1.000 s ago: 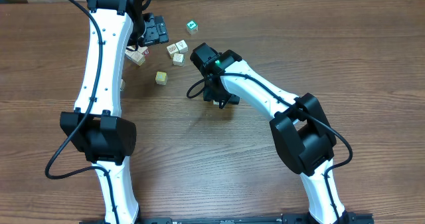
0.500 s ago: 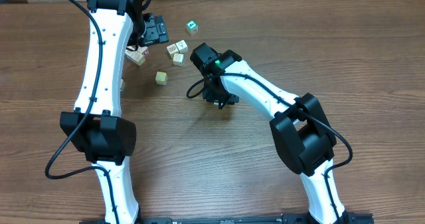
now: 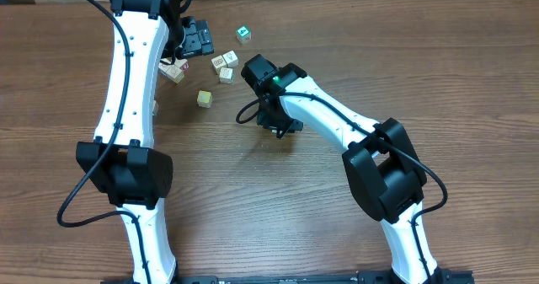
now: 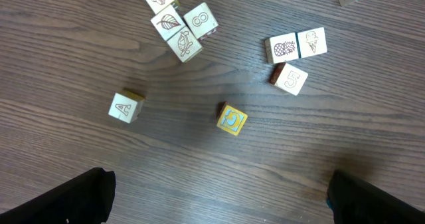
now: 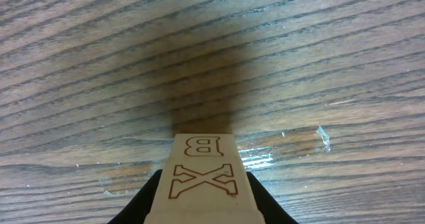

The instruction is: Form a tower

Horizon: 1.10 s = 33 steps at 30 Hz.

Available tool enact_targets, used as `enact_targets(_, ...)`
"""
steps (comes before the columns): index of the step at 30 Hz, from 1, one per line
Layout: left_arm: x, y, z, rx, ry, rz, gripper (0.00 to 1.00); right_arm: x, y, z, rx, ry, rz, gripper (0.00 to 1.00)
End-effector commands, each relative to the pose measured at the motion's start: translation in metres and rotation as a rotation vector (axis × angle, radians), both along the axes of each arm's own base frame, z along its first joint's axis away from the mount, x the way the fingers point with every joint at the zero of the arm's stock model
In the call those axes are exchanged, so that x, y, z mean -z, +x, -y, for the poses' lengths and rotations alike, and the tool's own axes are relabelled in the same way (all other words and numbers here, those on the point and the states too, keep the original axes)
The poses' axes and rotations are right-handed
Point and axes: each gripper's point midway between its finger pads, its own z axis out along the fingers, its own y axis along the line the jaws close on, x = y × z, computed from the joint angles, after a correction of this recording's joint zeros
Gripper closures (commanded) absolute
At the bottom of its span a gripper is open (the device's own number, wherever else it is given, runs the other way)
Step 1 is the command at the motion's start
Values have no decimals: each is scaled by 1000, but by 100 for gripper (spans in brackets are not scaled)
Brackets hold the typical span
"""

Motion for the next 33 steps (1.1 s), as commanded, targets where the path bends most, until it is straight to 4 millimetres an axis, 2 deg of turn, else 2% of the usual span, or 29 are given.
enact_targets(1, -11, 1, 1, -12, -12, 32, 0, -1, 0, -3, 10, 5, 2, 73)
enact_targets(7, -11, 1, 1, -12, -12, 32, 0, -1, 0, -3, 10, 4, 0, 75)
enact_targets(11, -11, 1, 1, -12, -12, 32, 0, -1, 1, -3, 10, 6, 3, 67)
enact_targets(20, -11, 1, 1, -12, -12, 32, 1, -5, 4, -6, -87, -1, 12, 81)
enact_targets(28, -11, 1, 1, -11, -12, 32, 0, -5, 4, -6, -154, -9, 13, 80)
enact_targets(29, -11, 1, 1, -12, -12, 32, 0, -5, 5, -6, -153, -8, 14, 79)
enact_targets(31, -11, 1, 1, -11, -12, 32, 0, -5, 5, -7, -153, -7, 15, 67)
enact_targets(33, -11, 1, 1, -12, -12, 32, 0, -5, 5, -6, -149, -7, 16, 59)
